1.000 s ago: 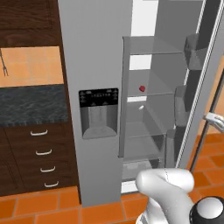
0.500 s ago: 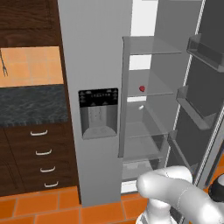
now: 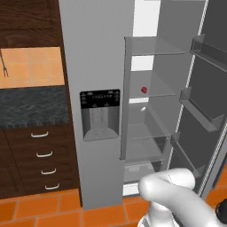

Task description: Take the strawberry from the fridge and place it on top of the pancake, located on the dining counter.

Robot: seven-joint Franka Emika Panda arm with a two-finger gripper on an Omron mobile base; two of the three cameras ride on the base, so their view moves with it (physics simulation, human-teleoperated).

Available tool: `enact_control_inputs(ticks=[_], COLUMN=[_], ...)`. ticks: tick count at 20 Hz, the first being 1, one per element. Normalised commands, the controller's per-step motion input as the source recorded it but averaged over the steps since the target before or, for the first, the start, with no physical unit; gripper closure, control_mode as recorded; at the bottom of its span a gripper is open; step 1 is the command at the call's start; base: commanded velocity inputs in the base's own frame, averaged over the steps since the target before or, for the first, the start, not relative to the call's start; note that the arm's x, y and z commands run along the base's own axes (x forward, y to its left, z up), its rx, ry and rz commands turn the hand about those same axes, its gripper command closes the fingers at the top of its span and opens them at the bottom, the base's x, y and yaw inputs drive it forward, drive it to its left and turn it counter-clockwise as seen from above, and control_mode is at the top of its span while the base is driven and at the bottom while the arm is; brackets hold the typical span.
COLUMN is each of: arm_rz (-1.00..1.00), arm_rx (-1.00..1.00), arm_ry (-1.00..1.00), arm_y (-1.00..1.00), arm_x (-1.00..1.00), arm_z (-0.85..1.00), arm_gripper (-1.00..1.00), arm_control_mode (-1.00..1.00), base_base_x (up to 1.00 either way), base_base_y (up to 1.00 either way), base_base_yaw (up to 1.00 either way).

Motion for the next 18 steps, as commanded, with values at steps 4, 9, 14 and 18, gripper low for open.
enact_control_inputs(ticks=[4, 9, 14, 18], arm_rz=[0.00, -0.01, 0.00, -0.01], arm_rx=[-0.01, -0.06, -0.12, -0.21], arm_ry=[-0.22, 0.25, 0.44, 0.23], arm_y=[0.55, 0.54, 0.78, 1.00], arm_x=[-1.00, -0.94, -0.64, -0.38], arm_z=[0.32, 0.68, 0.63, -0.05], arm_gripper=[1.00, 1.00, 1.00, 1.00], arm_control_mode=[-1.00, -1.00, -1.00, -1.00], base_base_x=[0.00, 0.00, 0.00, 0.00], base_base_y=[0.00, 0.00, 0.00, 0.00], base_base_yaw=[0.00, 0.00, 0.00, 0.00])
